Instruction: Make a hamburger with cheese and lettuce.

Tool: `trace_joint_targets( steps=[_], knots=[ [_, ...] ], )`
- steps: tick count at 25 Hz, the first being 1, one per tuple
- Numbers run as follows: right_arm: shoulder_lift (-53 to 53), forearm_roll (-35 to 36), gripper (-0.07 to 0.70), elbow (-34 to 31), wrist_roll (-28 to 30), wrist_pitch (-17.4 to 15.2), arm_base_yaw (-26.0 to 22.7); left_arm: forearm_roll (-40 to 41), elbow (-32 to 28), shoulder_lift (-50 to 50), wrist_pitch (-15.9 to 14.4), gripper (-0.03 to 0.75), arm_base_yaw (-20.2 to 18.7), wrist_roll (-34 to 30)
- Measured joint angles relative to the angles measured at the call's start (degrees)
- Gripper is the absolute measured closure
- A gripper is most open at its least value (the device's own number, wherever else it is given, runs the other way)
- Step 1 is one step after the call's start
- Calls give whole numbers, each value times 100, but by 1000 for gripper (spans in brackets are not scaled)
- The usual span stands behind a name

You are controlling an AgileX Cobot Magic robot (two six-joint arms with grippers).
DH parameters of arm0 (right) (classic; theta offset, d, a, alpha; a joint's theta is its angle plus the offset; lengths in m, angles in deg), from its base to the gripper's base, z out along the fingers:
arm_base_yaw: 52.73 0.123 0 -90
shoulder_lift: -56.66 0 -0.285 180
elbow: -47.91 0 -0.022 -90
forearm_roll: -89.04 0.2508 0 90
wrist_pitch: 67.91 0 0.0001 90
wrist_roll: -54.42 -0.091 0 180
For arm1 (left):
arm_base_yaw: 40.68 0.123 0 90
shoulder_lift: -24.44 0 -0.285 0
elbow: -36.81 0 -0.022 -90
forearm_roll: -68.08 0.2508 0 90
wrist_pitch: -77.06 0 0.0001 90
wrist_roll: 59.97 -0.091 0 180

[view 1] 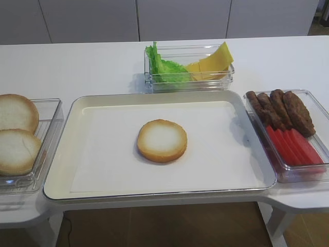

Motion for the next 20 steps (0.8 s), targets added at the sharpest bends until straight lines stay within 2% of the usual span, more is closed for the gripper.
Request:
trace_joint_targets(
  steps=[5, 11, 20],
  knots=[
    [0, 0, 433, 0, 0, 10, 0, 72, -693, 1386, -51, 203, 0, 79],
    [0, 0, 433, 0, 0, 11, 0, 59, -1191, 2824, -110, 203, 0, 26],
    [0, 0, 433, 0, 12, 11, 0, -299, -2016, 3929, -133, 203, 0, -76]
  ],
)
